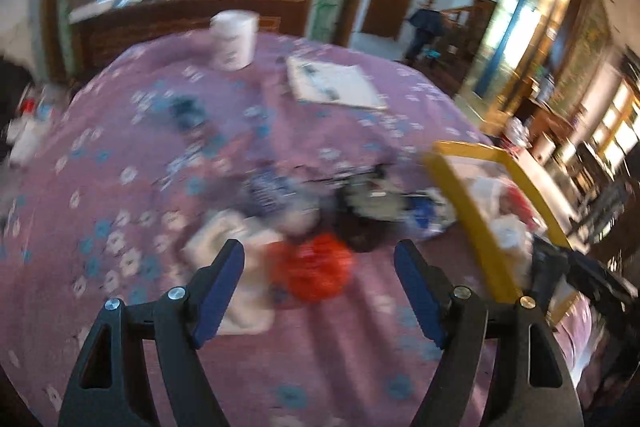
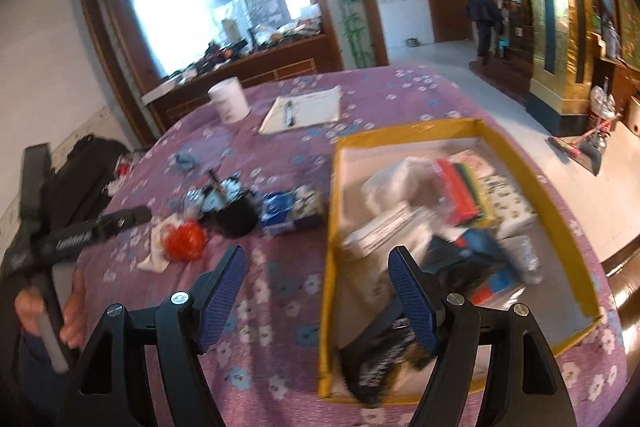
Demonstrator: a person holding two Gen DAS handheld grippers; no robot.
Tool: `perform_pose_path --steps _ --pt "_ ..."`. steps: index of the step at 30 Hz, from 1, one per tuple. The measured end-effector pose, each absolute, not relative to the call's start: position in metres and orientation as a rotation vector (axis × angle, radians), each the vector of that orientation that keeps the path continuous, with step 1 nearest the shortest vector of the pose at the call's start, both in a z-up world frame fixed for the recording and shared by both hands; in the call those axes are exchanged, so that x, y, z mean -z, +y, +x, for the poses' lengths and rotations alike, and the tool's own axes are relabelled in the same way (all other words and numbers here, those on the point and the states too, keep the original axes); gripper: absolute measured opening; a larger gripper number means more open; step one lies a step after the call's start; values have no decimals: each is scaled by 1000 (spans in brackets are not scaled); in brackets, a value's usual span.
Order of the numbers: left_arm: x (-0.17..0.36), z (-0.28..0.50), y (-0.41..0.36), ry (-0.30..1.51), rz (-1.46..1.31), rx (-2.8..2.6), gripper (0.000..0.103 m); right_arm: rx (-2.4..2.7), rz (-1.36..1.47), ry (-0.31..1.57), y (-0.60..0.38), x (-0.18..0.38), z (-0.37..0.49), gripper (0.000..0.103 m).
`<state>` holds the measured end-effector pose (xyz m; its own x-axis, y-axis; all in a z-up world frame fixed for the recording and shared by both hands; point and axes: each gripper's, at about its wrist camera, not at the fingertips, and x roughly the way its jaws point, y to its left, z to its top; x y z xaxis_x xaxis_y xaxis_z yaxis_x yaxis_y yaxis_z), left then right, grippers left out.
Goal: Organize soft objects
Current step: 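Withdraw both tools and grasp the white cloth with the left tool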
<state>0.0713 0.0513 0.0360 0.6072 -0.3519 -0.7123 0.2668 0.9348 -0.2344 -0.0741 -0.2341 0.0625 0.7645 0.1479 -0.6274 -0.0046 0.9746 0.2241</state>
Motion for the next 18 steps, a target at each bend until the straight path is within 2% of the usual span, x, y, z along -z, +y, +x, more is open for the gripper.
perform_pose_path --steps 5,12,14,18 --pt "-5 96 84 931 -205 313 76 -126 163 722 -207 -55 -66 78" --pt "20 106 79 1027 -191 304 77 -183 146 740 -181 -44 -55 78" --pt "23 106 74 1027 -167 301 81 -199 141 750 -176 -40 -52 78" --pt "24 104 71 1008 -144 291 82 -215 136 767 -172 -32 -50 78"
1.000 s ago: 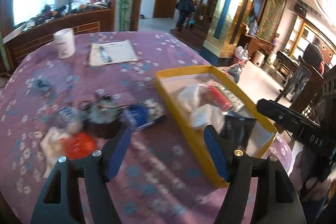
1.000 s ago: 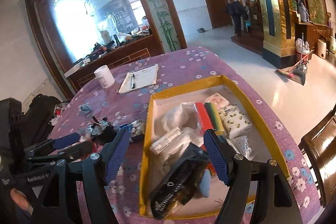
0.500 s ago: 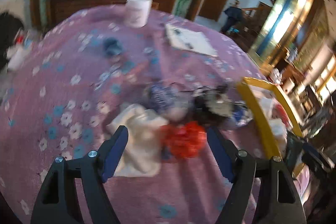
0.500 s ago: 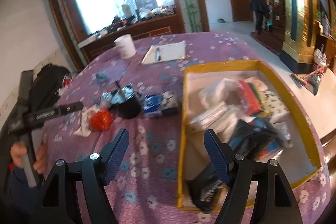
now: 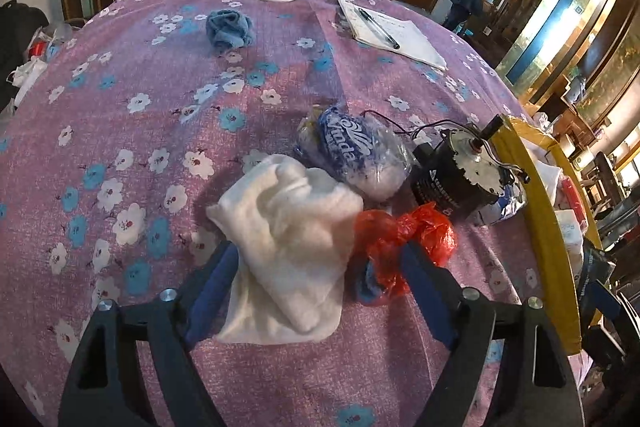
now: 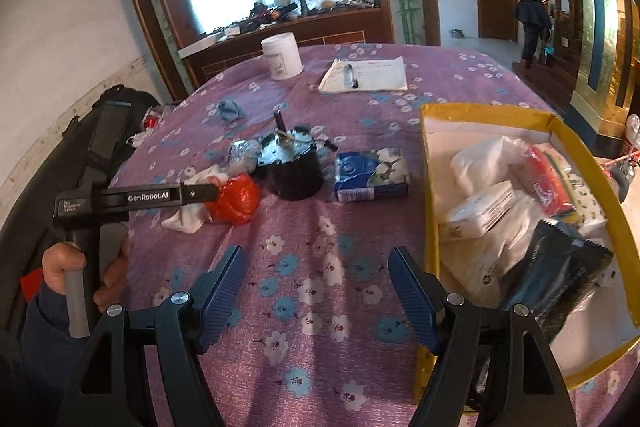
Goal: Organize soft objects
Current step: 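Withdraw both tools and grasp the white cloth with the left tool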
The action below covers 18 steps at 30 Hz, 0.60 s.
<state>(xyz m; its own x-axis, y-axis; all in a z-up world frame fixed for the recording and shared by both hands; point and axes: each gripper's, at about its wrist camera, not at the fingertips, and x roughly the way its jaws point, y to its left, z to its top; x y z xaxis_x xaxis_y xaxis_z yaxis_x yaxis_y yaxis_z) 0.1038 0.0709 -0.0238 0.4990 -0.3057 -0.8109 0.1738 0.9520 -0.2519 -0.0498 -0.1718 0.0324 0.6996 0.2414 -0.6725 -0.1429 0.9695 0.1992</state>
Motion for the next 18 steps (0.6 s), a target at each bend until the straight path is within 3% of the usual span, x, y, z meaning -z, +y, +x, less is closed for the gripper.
perform_pose_path --steps 4,6,8,14,18 --pt "22 105 71 987 -131 266 79 -217 143 777 -175 -27 -49 78" --pt "24 106 73 992 -128 250 56 -215 149 775 -176 -27 -49 78" --pt "28 109 74 1016 -115 229 26 -215 155 776 -178 -26 -48 78" --pt "22 104 72 990 -93 235 10 -231 150 785 -172 -25 -45 78" --pt "19 105 79 989 -125 235 9 -265 117 797 -156 -26 -37 78"
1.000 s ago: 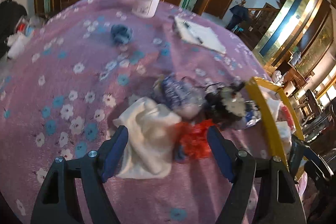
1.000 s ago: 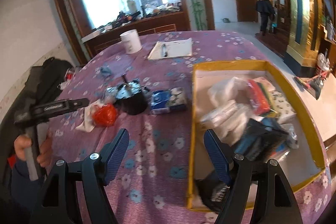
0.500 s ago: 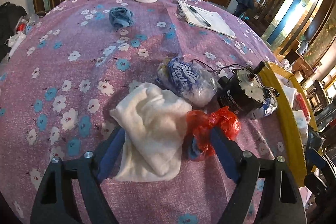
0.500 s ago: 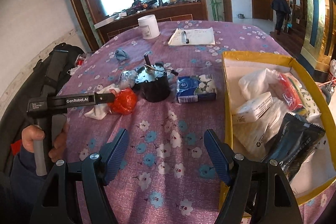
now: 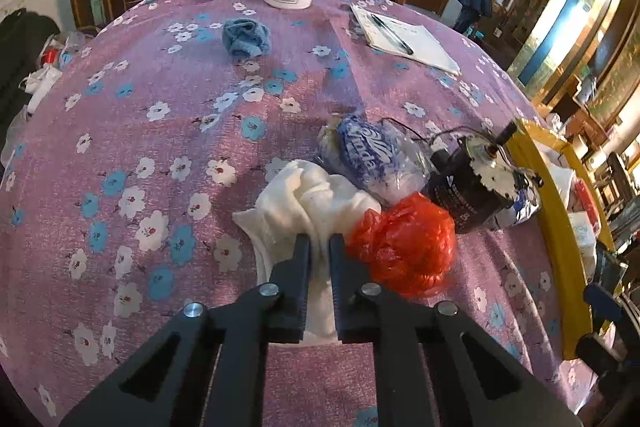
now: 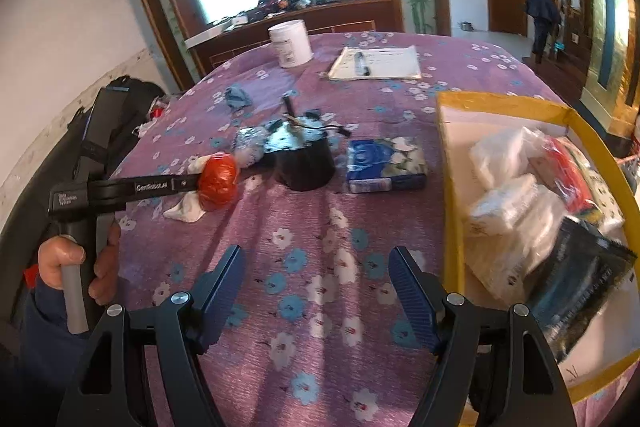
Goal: Organize soft objects
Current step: 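Withdraw both tools and grasp the white cloth with the left tool, then grasp the red plastic bag with the right tool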
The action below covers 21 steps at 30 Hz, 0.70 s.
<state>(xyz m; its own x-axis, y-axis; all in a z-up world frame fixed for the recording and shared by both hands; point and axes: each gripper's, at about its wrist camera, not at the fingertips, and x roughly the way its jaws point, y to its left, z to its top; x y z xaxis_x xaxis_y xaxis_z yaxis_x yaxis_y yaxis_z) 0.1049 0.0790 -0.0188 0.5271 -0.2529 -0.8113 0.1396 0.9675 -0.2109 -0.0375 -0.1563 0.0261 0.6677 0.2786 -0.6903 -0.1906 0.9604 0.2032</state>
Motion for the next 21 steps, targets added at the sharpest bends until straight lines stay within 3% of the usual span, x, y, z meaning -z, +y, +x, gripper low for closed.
perform_pose_path --steps 10,21 --pt "0 105 101 940 -221 233 8 -397 33 828 -90 -33 8 81" --pt "-3 105 121 927 -298 185 8 -417 20 909 -40 -2 68 81"
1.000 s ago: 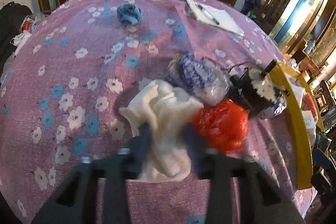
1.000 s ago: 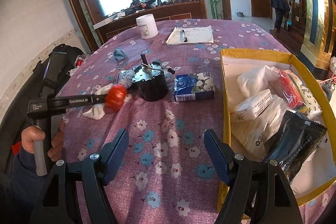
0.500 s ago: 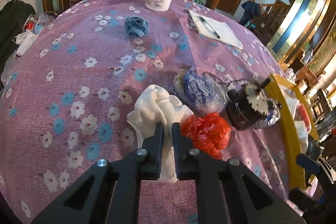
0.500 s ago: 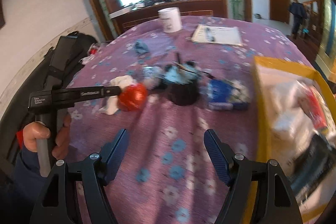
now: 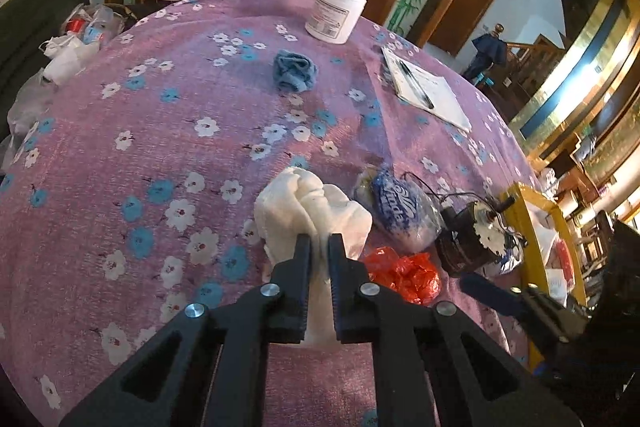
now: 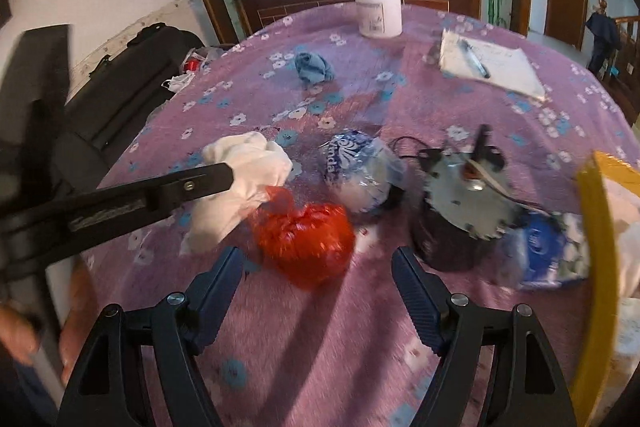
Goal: Organize soft objects
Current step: 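Grasp the red plastic bag with the right tool, then carry the white cloth with the left tool while the right tool carries the red bag to the tray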
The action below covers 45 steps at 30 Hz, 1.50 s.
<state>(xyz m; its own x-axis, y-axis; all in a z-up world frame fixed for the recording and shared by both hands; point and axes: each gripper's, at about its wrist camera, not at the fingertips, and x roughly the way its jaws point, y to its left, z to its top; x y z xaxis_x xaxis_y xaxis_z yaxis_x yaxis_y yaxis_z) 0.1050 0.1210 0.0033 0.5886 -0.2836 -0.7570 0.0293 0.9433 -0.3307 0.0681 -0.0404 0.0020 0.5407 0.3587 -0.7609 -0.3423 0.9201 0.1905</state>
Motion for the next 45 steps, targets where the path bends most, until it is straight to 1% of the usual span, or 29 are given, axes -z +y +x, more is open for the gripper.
perform_pose_path --steps 3,4,5,9,19,28,45 --pt "-3 105 120 932 -295 187 8 -421 15 910 -32 6 74 81" --pt "-3 105 120 931 -294 188 8 -421 8 908 -29 8 74 71" --pt "-3 105 120 929 -291 188 8 -413 -12 908 -27 12 73 51" --pt "-3 104 115 924 -276 195 8 -412 -19 865 -34 8 62 49" --pt "-11 88 85 834 -185 240 8 -302 63 640 -94 -29 17 49" --pt "-15 77 62 759 -54 207 8 -305 75 614 -102 -30 14 49" --pt "-28 60 52 668 6 197 8 -230 38 606 -99 -36 0 49"
